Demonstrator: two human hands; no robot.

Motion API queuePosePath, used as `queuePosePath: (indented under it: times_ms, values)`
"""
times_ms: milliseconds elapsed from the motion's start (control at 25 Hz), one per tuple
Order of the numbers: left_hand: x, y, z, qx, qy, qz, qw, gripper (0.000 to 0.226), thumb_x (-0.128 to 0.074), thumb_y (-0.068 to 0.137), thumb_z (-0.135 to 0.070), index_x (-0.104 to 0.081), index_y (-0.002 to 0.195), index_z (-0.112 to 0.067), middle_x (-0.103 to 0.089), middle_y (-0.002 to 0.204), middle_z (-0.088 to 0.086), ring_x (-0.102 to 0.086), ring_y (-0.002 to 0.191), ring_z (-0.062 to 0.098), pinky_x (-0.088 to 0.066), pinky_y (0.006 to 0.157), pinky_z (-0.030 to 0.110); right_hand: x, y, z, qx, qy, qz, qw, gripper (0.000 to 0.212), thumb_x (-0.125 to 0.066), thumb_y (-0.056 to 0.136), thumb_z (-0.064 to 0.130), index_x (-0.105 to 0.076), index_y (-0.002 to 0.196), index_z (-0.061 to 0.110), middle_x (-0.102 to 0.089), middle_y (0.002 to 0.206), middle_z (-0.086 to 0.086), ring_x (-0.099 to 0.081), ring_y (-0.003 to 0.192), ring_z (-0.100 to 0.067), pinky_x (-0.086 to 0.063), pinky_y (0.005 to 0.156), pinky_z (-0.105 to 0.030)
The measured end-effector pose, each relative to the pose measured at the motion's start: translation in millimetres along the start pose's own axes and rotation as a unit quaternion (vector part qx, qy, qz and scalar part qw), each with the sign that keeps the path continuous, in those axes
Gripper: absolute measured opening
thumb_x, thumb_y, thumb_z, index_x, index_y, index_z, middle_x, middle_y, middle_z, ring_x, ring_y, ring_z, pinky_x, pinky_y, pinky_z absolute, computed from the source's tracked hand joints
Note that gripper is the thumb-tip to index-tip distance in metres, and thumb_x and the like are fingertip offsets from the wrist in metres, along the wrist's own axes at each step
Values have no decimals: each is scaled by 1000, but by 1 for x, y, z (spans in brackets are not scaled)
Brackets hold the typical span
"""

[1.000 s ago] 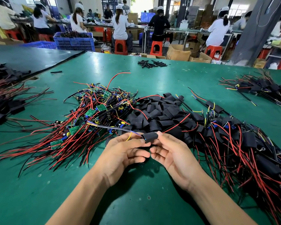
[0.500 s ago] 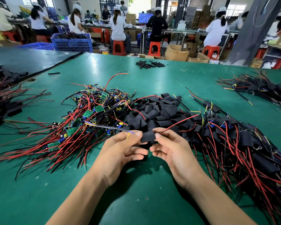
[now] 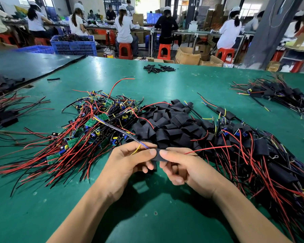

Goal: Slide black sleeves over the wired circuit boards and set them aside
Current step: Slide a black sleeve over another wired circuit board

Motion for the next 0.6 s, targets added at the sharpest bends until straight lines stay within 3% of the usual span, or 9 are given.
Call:
queuePosePath:
  times_ms: [80,160,280,360,440,600]
  values:
    - [-1,0,-1,1,-18,5,1000,25,-76,75,-23,-77,97,-11,-68,83,15,-58,58,18,-46,55,24,1,3,11,74,-2,-34,997,26,-65,87,35,-66,68,18,-55,63,-5,-38,42,-15,-27,44,-24]
    - [1,1,-1,5,-25,-6,1000,28,-81,75,-27,-77,100,-13,-69,87,11,-58,58,17,-46,54,23,16,2,25,156,34,-133,978,26,-65,89,34,-69,69,19,-59,64,-4,-42,42,-15,-29,44,-24]
    - [8,2,1,14,-15,-39,999,34,-75,72,-36,-77,95,-12,-69,85,9,-58,57,17,-46,52,21,57,-15,37,227,152,-317,908,28,-61,95,37,-69,79,16,-60,64,-1,-43,42,-13,-31,44,-22]
    - [10,2,3,17,-14,-47,999,30,-74,71,-36,-77,91,-14,-70,83,8,-57,56,17,-46,52,21,81,-28,35,230,238,-392,858,34,-54,99,44,-65,87,14,-59,61,2,-43,41,-12,-33,45,-22]
    - [9,2,2,14,-14,-49,999,27,-73,73,-34,-77,89,-13,-69,81,8,-56,55,17,-46,51,22,92,-35,31,225,283,-421,832,41,-47,101,51,-63,89,16,-60,61,2,-43,41,-12,-35,45,-22]
    - [19,4,3,12,8,-93,996,11,-70,86,-22,-74,85,-12,-65,75,6,-48,47,17,-37,47,23,90,-35,28,234,270,-432,828,48,-38,102,55,-63,97,14,-64,67,-3,-43,42,-16,-35,44,-21]
Point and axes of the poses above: each hand's wrist, its own y-axis towards the middle knuckle, its own x-axis out of the back of the hand, z = x × y, the point moved 8 cm from there along y, towards the middle knuckle
